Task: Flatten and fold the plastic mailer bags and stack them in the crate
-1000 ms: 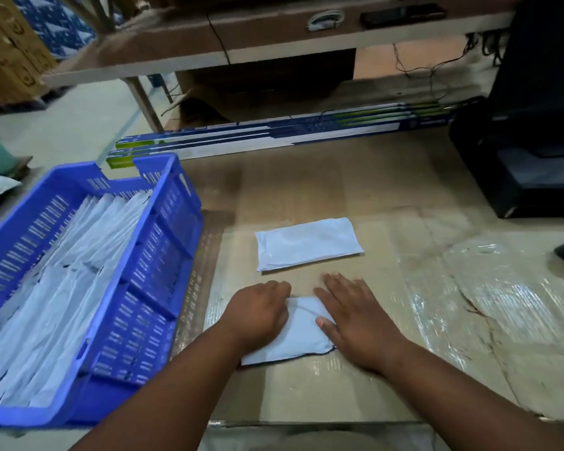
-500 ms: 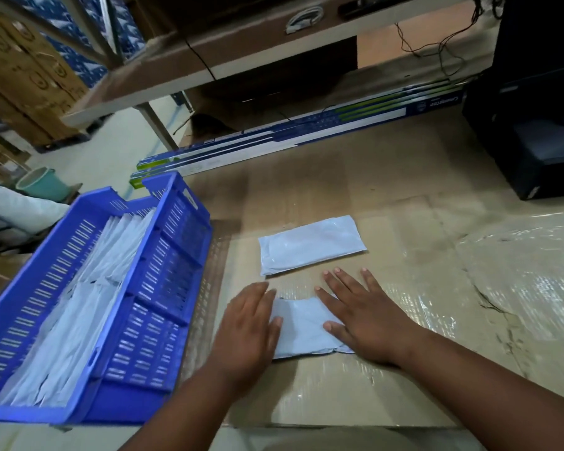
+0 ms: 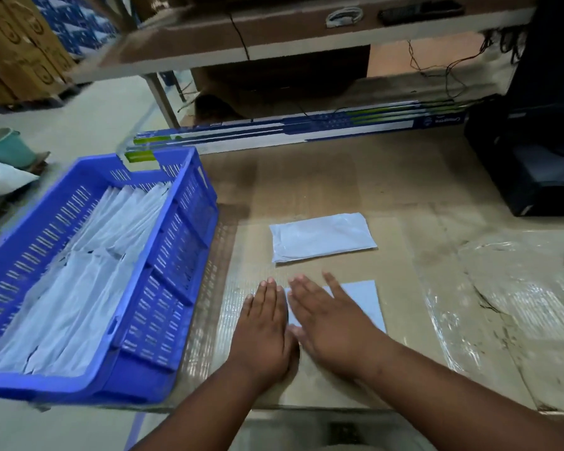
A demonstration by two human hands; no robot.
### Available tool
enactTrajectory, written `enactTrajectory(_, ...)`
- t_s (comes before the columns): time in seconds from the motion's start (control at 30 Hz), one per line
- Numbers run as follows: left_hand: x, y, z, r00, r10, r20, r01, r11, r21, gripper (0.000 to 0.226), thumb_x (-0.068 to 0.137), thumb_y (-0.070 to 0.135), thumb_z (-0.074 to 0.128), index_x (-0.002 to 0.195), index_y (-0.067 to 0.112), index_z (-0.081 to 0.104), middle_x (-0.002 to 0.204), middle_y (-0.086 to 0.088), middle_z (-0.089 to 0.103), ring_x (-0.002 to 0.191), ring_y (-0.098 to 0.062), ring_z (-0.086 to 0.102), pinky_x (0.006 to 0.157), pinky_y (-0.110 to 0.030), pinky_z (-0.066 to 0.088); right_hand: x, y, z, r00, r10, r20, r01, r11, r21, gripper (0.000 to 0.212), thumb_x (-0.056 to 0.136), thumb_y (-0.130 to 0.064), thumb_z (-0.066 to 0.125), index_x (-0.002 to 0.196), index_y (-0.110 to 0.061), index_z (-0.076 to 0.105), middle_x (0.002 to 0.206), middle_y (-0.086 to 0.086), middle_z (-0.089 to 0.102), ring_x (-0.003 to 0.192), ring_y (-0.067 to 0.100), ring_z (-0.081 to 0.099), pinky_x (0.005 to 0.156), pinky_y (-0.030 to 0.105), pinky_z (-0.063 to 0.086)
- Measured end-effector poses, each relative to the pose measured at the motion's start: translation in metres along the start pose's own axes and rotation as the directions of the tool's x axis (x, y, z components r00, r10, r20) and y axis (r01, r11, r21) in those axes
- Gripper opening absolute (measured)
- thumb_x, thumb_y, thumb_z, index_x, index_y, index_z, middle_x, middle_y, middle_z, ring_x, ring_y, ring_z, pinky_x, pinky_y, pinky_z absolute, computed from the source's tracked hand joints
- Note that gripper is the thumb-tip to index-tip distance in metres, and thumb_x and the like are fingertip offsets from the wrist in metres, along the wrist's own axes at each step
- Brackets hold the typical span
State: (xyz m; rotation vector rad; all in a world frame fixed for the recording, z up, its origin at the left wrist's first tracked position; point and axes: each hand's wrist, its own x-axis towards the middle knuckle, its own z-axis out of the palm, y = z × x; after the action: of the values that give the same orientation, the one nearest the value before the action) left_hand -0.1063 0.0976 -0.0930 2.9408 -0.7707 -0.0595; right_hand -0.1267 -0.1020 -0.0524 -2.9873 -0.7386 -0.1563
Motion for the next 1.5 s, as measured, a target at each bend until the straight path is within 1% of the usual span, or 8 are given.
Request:
enactTrajectory(0.13,0.002,-0.001,0.002,0.999,0.024,-0.035,-0.023,0.999,0.021,0.076,0.094,0.041,0.04,0.155,-0.003,0.046,0.165,-0.026,0.037,0.154,-0.042,0.037,0.12,-0.053,0.022,-0.005,-0.011,0.023,0.982,0.064,0.18,-0.082,0.992,0.093,0.082,0.106,-0.065,0.001,0.168,-0.013,0.018,0.177,0.006,0.01,0.163,0.016,-0.004,0.13,0.052,-0.001)
enactTrajectory(0.43,0.004,0.01,-0.016,0.999,0.004,0.039,-0.005,0.999,0.032,0.086,0.093,0.046,0.013,0.167,0.002,0.019,0.175,-0.023,0.007,0.164,-0.036,0.001,0.131,-0.057,0.003,-0.007,-0.008,0.023,0.985,0.076,0.156,-0.116,0.958,0.264,0.082,0.102,-0.068,-0.009,0.169,-0.023,0.005,0.177,-0.006,-0.002,0.16,0.003,-0.013,0.131,0.043,-0.001)
enactTrajectory(0.7,0.003,0.039,-0.003,0.999,0.053,-0.009,-0.054,0.99,-0.133,0.081,0.106,0.059,0.007,0.169,0.01,-0.001,0.177,-0.01,-0.007,0.164,-0.023,-0.012,0.133,-0.044,-0.004,-0.018,0.0,0.005,0.927,0.333,0.17,-0.284,0.331,0.9,0.056,0.112,-0.046,0.034,0.165,-0.028,0.028,0.171,-0.02,0.023,0.156,-0.006,0.018,0.131,0.029,0.015)
enactTrajectory(0.87,0.011,0.041,0.0,0.998,0.03,0.063,-0.025,0.996,-0.081,0.078,0.104,0.05,0.014,0.169,0.013,-0.007,0.177,-0.01,-0.016,0.162,-0.023,-0.019,0.132,-0.044,-0.009,-0.024,0.013,0.007,0.973,0.173,0.153,-0.196,0.969,0.15,0.081,0.105,-0.066,0.002,0.169,-0.019,0.015,0.177,-0.001,0.005,0.162,0.01,-0.003,0.132,0.044,0.0)
enactTrajectory(1.03,0.014,0.041,-0.001,0.993,0.032,0.112,-0.029,0.999,-0.027,0.082,0.104,0.051,0.018,0.168,0.008,-0.008,0.175,-0.013,-0.021,0.162,-0.027,-0.02,0.13,-0.043,-0.014,-0.043,0.018,0.025,0.973,0.22,0.073,-0.222,0.975,0.022,0.078,0.109,-0.063,0.017,0.169,-0.014,0.011,0.177,0.004,0.001,0.163,0.016,-0.007,0.131,0.048,0.002)
enactTrajectory(1.2,0.02,0.047,-0.012,0.989,0.032,0.144,-0.043,0.996,0.074,0.093,0.089,0.05,-0.006,0.168,0.003,0.002,0.176,-0.021,-0.007,0.163,-0.035,-0.008,0.132,-0.051,-0.004,-0.039,0.027,0.028,0.964,0.209,0.164,-0.234,0.96,0.153,0.088,0.099,-0.072,-0.011,0.169,-0.023,0.002,0.176,-0.006,-0.011,0.159,0.006,-0.019,0.131,0.042,-0.004)
enactTrajectory(1.33,0.028,0.064,-0.016,0.994,0.104,0.017,-0.102,0.99,-0.096,0.083,0.099,0.051,0.007,0.169,0.006,0.013,0.177,-0.016,0.008,0.164,-0.03,0.002,0.133,-0.045,0.001,-0.039,0.034,0.018,0.953,0.26,0.155,-0.302,0.761,0.575,0.082,0.102,-0.073,0.003,0.168,-0.026,0.016,0.174,-0.016,0.007,0.157,-0.008,-0.004,0.132,0.035,0.0)
enactTrajectory(1.5,0.029,0.072,-0.003,0.993,0.112,0.043,-0.108,0.99,-0.094,0.084,0.104,0.061,0.014,0.17,0.01,0.001,0.177,-0.011,-0.008,0.164,-0.024,-0.011,0.131,-0.04,-0.011,-0.046,0.034,0.001,0.832,0.494,0.253,-0.371,0.156,0.915,0.046,0.115,-0.042,0.034,0.158,-0.033,0.046,0.162,-0.028,0.037,0.148,-0.015,0.029,0.13,0.028,0.017)
